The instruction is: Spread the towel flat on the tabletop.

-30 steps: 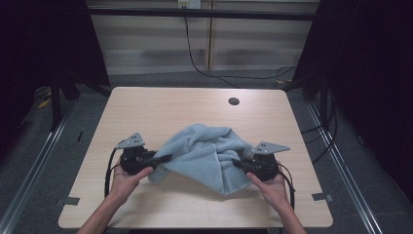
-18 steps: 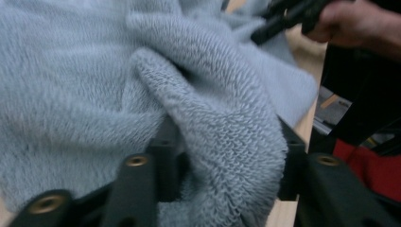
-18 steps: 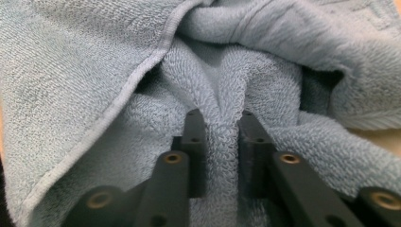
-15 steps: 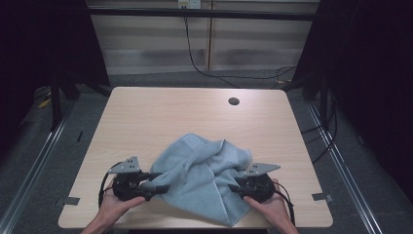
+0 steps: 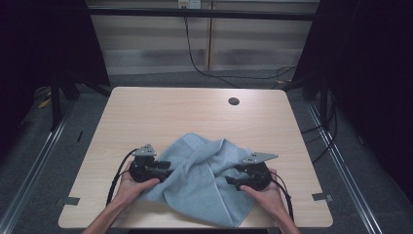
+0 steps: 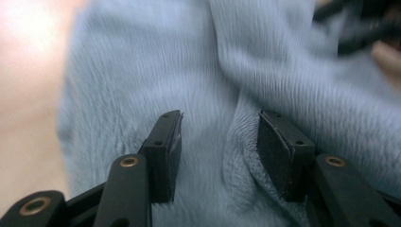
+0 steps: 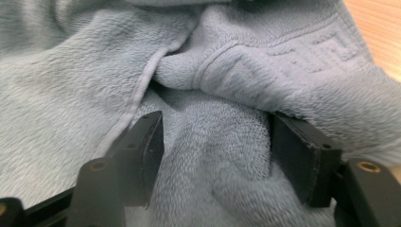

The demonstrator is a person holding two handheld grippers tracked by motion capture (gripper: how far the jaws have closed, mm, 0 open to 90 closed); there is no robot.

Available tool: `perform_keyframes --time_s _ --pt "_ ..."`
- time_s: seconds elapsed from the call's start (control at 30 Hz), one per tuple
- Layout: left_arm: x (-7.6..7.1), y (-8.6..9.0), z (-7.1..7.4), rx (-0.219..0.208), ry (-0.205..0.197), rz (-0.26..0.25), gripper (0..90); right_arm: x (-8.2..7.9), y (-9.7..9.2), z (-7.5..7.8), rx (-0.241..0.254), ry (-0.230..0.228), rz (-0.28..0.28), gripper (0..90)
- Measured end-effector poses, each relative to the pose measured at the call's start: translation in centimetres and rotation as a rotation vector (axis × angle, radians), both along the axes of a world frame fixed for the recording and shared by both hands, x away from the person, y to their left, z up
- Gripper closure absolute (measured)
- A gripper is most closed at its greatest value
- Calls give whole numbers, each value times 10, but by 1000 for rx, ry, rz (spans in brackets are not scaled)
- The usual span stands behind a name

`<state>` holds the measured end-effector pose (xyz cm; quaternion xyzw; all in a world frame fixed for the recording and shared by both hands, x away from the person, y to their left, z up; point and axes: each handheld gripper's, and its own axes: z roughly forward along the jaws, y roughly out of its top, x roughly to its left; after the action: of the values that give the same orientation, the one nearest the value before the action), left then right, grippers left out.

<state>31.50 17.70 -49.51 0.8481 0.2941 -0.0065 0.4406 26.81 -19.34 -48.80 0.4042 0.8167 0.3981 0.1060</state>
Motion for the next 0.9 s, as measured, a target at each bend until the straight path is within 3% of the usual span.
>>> perform_keyframes --time_s 0.17,0.2,0.27,0.33,0.4,0.5,0.6,0.7,0.83,0.87,0.9 --pt "-22 9 1 27 9 -25 504 6 8 -14 -73 19 -16 332" --pt "-27 12 1 35 12 -38 504 5 10 -14 -88 -2 -10 355" --pt "-34 17 4 18 18 -52 495 4 13 -13 -93 -13 -4 541" --pt "-33 18 11 -4 -5 -48 465 7 17 -13 -84 -4 10 629" --pt "-23 16 19 -37 -24 -18 400 12 19 -13 -74 -3 31 681" --pt "-1 13 31 -112 -44 43 379 22 24 -14 -44 14 37 726" --pt "16 3 33 -115 -58 56 341 29 30 -15 -24 16 55 749" --pt "30 -10 28 -145 -20 59 287 33 35 -15 -17 16 71 760" --pt "42 -32 16 -104 26 47 237 35 38 -15 -13 14 80 765" --pt "43 -37 12 -84 39 31 258 34 39 -14 -12 16 81 765" --pt "43 -44 8 -59 66 13 345 34 39 -14 -10 16 82 765"
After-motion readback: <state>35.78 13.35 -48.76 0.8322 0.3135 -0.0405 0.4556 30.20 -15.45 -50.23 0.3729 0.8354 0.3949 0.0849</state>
